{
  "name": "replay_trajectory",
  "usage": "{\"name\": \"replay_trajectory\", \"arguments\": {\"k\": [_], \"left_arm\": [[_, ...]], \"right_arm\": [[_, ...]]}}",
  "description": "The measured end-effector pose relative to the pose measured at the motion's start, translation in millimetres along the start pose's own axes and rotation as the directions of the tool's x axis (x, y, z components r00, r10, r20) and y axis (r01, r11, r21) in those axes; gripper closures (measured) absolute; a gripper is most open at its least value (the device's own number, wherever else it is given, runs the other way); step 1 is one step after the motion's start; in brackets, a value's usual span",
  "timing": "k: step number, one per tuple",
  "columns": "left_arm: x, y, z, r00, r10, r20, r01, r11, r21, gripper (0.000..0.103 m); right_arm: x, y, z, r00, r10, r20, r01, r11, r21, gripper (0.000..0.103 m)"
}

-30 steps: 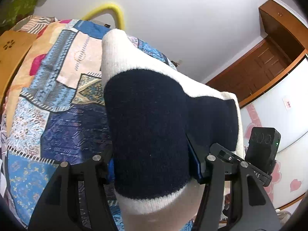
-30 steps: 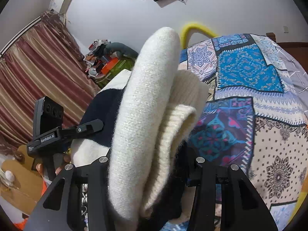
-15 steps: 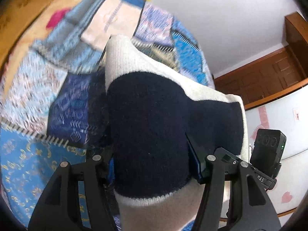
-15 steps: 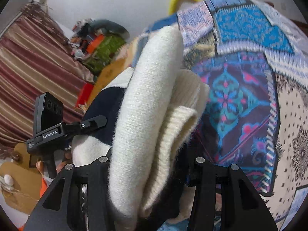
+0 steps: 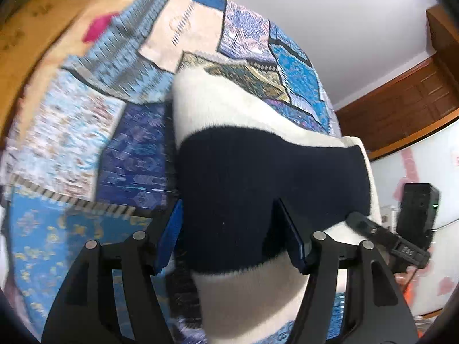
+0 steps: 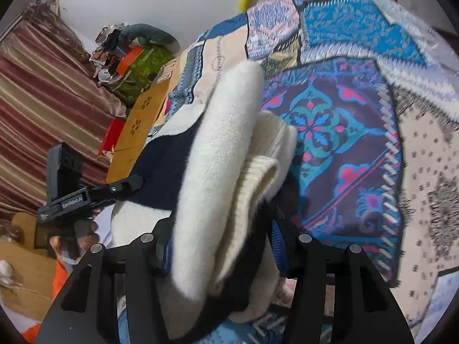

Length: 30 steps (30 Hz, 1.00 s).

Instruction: Fold small clothes

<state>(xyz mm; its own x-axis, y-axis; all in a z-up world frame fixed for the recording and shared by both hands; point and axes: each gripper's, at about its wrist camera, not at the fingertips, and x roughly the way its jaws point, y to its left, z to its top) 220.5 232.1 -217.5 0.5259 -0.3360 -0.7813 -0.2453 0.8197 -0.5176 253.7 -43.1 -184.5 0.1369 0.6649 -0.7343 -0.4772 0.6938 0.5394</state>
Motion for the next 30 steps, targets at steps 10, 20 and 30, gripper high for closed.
{"name": "replay_trajectory", "arguments": {"k": [10,20,30], "left_arm": [[-94,-42,-16,0.966,0.091,0.242,-0.114,0.99,0.082,0.039],[-200,-133,-67,0.832,0.056,0.552,-0.218,0.948,0.232,0.039],[-253,-187,-145,0.672,0.018,0.74,-0.353,0.887,0.299,0.037]], "right_arm": [[-90,44,-3,0.97,-0.067,0.236,0.104,0.984,-0.146,0.053],[-185,119,-30,0.862,0.028,0.506,0.133,0.951,-0.279,0.053],[-236,168,-86,0.73,0.068,0.68,0.228,0.914,-0.337,0.053]]}}
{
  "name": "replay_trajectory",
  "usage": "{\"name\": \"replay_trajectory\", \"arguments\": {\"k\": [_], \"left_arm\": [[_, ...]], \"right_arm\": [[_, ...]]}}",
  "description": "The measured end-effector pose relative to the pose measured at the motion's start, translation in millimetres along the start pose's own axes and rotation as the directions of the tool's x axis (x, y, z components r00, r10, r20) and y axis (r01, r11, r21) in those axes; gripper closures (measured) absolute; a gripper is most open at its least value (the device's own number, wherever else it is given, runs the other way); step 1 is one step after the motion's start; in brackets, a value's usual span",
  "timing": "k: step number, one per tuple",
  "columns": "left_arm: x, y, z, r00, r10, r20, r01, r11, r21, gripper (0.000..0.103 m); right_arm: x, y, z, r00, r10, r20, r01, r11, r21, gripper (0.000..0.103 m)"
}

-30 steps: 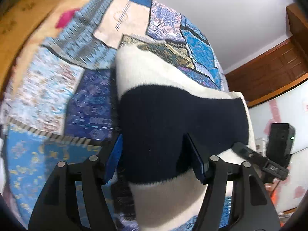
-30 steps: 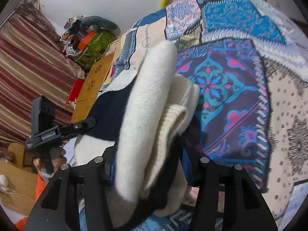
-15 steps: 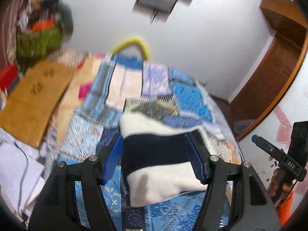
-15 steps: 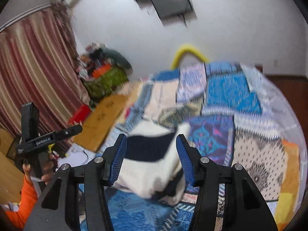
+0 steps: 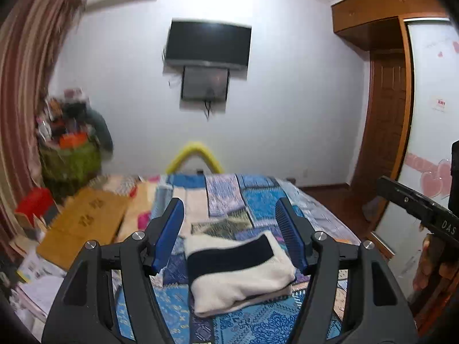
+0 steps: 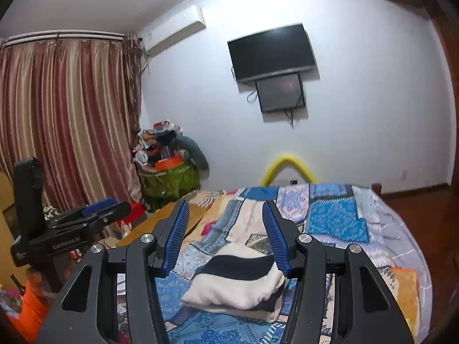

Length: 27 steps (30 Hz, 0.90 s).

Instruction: Fold small clothes

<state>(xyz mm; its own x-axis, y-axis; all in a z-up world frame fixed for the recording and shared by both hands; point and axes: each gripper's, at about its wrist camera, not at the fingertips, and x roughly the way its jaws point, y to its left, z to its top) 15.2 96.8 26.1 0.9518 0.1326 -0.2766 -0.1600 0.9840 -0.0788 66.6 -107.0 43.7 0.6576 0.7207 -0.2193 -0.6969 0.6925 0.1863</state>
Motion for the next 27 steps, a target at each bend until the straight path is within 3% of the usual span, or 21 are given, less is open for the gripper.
{"name": "replay_trajectory", "arguments": {"k": [4,9,14,18,27], "left_arm": [[-23,-8,-4,0.997,0.023,0.068,-0.023,1.0,0.005,0.027],[-33,-17,-14,0.995,0.041,0.093,-0.044,0.999,0.031,0.018],[-34,-22,-19,0.994,0.045,0.096,-0.049,0.998,0.038,0.002],[-35,-24,-22,0.996,0.028,0.083,-0.03,0.999,0.022,0.001],[-31,-28,-26,0.997,0.029,0.074,-0.031,0.999,0.023,0.0]], "right_arm": [[-11,12,-7,0.999,-0.034,0.027,0.035,0.999,-0.032,0.051],[-13,17,-14,0.997,-0.068,0.038,0.07,0.996,-0.054,0.032],[-17,19,-14,0.993,-0.107,0.057,0.111,0.992,-0.062,0.015],[-20,16,-15,0.989,-0.134,0.064,0.137,0.989,-0.058,0.002],[-19,12,-22,0.985,-0.165,0.044,0.167,0.984,-0.063,0.0]]}}
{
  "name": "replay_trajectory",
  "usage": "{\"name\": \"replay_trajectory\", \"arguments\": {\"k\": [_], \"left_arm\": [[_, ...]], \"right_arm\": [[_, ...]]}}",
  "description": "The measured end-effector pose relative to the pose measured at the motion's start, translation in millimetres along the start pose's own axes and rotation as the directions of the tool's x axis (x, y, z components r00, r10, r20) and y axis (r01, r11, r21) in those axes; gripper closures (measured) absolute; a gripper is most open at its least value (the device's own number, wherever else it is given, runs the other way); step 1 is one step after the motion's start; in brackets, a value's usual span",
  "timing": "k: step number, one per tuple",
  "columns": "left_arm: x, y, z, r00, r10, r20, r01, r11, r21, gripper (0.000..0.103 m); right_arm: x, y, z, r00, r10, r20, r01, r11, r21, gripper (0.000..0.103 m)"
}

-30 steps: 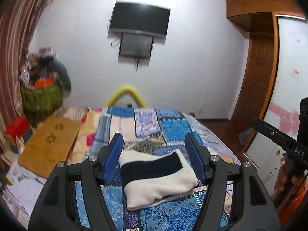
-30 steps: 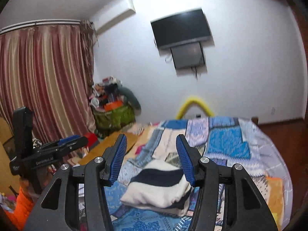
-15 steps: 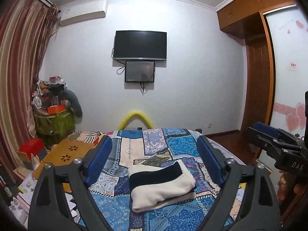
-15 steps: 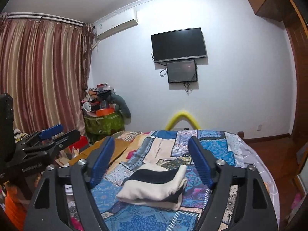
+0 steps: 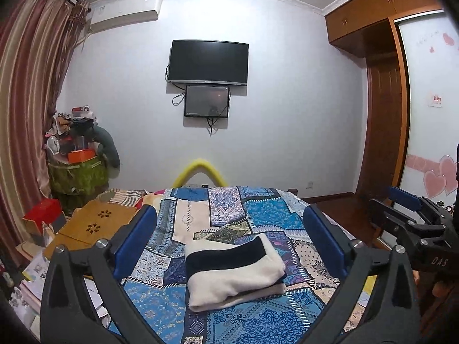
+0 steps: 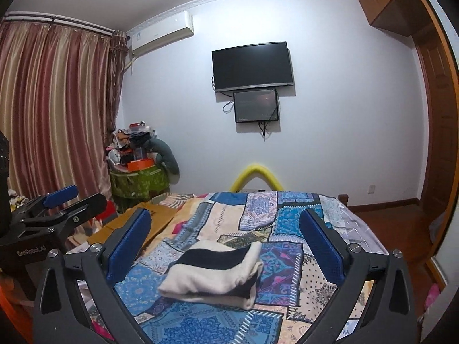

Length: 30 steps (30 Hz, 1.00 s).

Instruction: Fold small clothes

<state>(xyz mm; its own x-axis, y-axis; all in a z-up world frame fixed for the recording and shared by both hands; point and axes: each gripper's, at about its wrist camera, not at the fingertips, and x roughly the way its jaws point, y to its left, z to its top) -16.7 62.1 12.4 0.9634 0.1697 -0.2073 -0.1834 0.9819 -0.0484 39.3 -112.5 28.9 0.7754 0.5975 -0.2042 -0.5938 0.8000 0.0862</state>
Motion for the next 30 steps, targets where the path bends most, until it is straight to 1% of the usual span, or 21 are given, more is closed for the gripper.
{"name": "replay_trajectory", "arguments": {"k": [13,30], "left_arm": [[3.7,-1.7,-3.4,1.0,-0.002,-0.012,0.003,1.0,0.014,0.0],[3.7,0.3,-3.9,1.0,-0.019,-0.017,0.019,1.0,0.003,0.0]], "right_arm": [[-2.8,3.9,1.6,1.0,-0.008,-0.013,0.008,1.0,-0.005,0.0],[-5.0,3.0,1.6,1.0,-0.012,-0.018,0.012,1.0,-0.002,0.0]]}}
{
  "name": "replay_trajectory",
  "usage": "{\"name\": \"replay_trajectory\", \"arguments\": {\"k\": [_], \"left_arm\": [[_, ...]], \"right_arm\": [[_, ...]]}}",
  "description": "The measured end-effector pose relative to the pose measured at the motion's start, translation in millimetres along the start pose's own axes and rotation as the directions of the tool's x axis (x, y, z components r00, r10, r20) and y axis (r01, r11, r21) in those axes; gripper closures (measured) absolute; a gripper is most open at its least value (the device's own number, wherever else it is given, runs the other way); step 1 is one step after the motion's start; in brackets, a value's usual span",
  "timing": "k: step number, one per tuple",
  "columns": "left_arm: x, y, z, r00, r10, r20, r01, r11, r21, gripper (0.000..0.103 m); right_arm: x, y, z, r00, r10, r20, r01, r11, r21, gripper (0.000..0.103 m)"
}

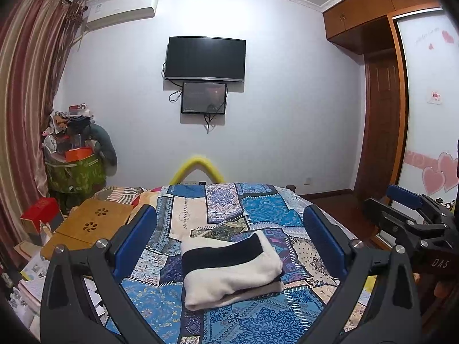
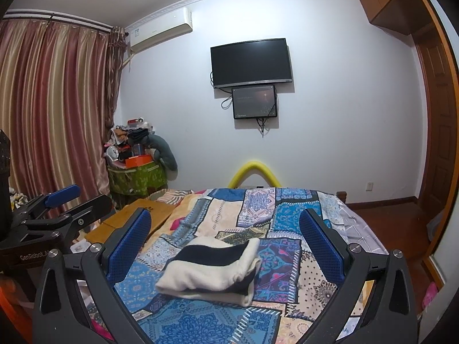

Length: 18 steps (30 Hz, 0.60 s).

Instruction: Fold small clothes

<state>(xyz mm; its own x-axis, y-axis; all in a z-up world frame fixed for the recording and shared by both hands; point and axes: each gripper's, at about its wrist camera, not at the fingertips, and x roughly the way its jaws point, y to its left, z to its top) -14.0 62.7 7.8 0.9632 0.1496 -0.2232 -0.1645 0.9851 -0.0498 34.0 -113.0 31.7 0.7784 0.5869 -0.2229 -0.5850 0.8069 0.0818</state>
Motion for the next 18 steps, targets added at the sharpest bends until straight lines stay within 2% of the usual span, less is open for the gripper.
{"name": "replay_trajectory", "arguments": {"k": [18], "left_arm": [[-1.1,3.4,3.2,1.0,-0.025,0.002,0.025,0.999,-0.021,0.0]], "right_arm": [[-2.4,-1.3,-0.6,1.0,-0.004,0.003,0.004,1.0,0.001,0.0]]}}
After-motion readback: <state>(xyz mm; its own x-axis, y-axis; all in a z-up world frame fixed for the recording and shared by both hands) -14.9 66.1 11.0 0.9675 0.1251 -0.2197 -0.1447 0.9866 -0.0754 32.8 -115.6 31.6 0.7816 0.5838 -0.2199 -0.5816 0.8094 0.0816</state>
